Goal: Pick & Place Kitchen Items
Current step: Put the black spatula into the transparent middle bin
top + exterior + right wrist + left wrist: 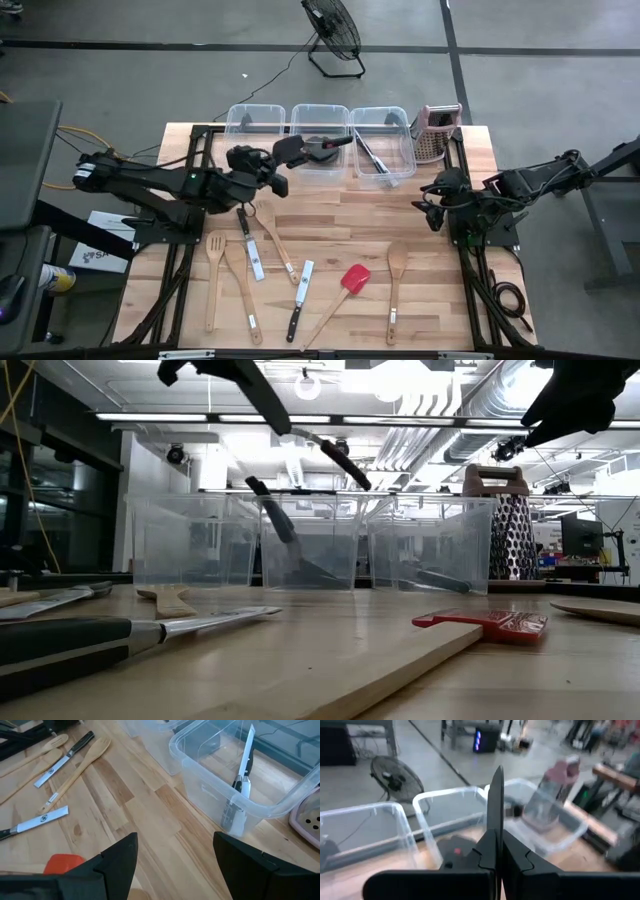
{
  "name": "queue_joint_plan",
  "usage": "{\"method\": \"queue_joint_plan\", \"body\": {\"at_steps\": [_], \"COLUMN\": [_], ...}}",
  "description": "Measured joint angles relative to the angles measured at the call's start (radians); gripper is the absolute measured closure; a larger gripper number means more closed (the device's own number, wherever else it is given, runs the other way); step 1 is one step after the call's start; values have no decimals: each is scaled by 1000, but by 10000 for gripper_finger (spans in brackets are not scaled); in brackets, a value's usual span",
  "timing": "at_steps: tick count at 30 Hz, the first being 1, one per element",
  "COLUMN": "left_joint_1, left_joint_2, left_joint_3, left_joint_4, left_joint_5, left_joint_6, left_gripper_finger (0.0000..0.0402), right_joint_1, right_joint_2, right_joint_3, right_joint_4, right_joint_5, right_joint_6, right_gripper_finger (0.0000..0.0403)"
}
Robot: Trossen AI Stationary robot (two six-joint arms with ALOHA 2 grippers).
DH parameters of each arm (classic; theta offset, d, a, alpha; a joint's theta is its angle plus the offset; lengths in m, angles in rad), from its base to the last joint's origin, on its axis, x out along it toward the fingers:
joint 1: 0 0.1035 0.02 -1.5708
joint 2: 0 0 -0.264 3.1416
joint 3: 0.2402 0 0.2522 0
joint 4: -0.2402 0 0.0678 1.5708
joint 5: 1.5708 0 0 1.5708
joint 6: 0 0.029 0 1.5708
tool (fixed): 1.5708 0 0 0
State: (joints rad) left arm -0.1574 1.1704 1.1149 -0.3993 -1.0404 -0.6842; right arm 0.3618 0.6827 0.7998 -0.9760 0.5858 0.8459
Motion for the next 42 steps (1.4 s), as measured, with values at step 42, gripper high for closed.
{"method": "queue_joint_plan", "body": {"at_steps": [42], "left_joint_1": [331], "left_joint_2": [281], "left_joint_3": [0], "left_joint_4": [315], "left_joint_5": [80], "left_joint_6": [164], "left_gripper_finger": [401], "right_joint_1": [0], "right_joint_2": [4], "right_joint_3": [0], "right_joint_4": [-5], "right_joint_5": [27], "right_joint_6": [18], "right_gripper_finger": [151]}}
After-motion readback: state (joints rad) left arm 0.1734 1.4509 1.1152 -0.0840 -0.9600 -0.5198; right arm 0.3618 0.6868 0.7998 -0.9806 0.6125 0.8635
